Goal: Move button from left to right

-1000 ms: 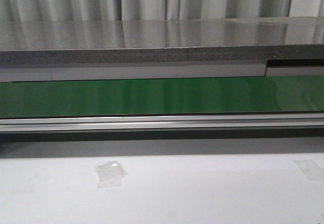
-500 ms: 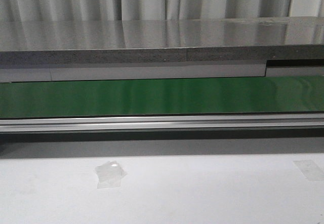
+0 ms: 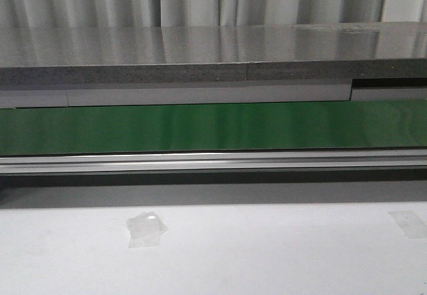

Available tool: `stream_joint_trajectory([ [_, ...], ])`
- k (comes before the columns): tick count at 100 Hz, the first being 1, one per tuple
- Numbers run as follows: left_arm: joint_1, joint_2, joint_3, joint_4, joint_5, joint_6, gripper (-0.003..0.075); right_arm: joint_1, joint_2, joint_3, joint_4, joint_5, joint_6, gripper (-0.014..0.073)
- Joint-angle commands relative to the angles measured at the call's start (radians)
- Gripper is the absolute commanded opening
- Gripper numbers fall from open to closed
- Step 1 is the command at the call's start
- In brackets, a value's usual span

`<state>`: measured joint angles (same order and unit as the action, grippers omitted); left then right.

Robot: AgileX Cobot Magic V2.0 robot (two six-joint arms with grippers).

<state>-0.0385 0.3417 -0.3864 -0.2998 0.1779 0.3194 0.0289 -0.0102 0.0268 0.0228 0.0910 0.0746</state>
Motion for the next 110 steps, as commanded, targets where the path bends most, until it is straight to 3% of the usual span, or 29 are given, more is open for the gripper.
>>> stream_joint_trajectory([
  [1,-0.009,0.008,-0.028,-0.013,-0.08,-0.005,-0.002,0.002,-0.015,-0.015,-0.009,-0.085,0.002,-0.0066],
  [99,-0.009,0.008,-0.028,-0.013,-0.08,-0.005,-0.002,0.002,-0.015,-0.015,-0.009,-0.085,0.002,-0.0066],
  [110,-0.009,0.008,-0.028,0.081,-0.08,-0.05,-0.002,0.002,-0.015,-0.015,-0.009,-0.085,0.002,-0.0066],
])
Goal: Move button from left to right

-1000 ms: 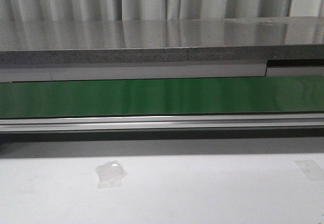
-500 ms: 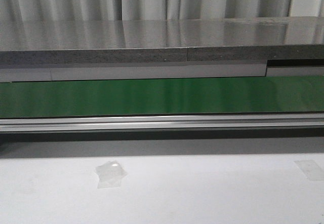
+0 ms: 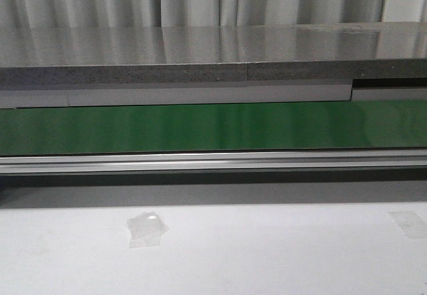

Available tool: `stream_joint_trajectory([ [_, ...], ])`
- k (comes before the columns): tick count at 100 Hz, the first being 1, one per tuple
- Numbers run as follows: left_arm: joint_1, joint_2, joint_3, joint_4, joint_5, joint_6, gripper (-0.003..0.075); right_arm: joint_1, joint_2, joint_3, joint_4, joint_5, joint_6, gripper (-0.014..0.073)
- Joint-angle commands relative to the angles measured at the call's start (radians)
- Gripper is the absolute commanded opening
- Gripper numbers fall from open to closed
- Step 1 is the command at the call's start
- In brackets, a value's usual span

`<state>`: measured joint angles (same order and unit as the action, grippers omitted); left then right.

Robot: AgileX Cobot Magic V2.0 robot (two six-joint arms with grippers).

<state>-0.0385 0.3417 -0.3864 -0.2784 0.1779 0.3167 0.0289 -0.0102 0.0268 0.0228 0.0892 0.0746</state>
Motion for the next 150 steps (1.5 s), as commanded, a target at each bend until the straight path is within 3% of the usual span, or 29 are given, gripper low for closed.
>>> stream_joint_trajectory([
  [1,-0.009,0.008,-0.028,0.083,-0.08,-0.058,-0.002,0.002,-0.015,-0.015,-0.009,-0.083,0.002,-0.0066],
  [14,-0.009,-0.002,-0.023,0.322,-0.08,-0.323,-0.002,0.002,-0.015,-0.015,-0.009,-0.083,0.002,-0.0066],
  [19,-0.009,-0.02,-0.016,0.362,-0.083,-0.368,-0.002,0.002,-0.015,-0.015,-0.009,-0.083,0.002,-0.0066],
  [69,-0.002,-0.386,0.311,0.369,-0.091,-0.37,-0.002,0.002,-0.015,-0.015,-0.009,-0.083,0.002,-0.0066],
  [109,0.046,-0.38,0.432,0.367,-0.239,-0.41,-0.002,0.002,-0.014,-0.015,-0.009,-0.089,0.002,-0.0066],
  [150,0.048,-0.38,0.432,0.367,-0.232,-0.411,-0.002,0.002,-0.014,-0.015,-0.009,-0.089,0.002,-0.0066],
])
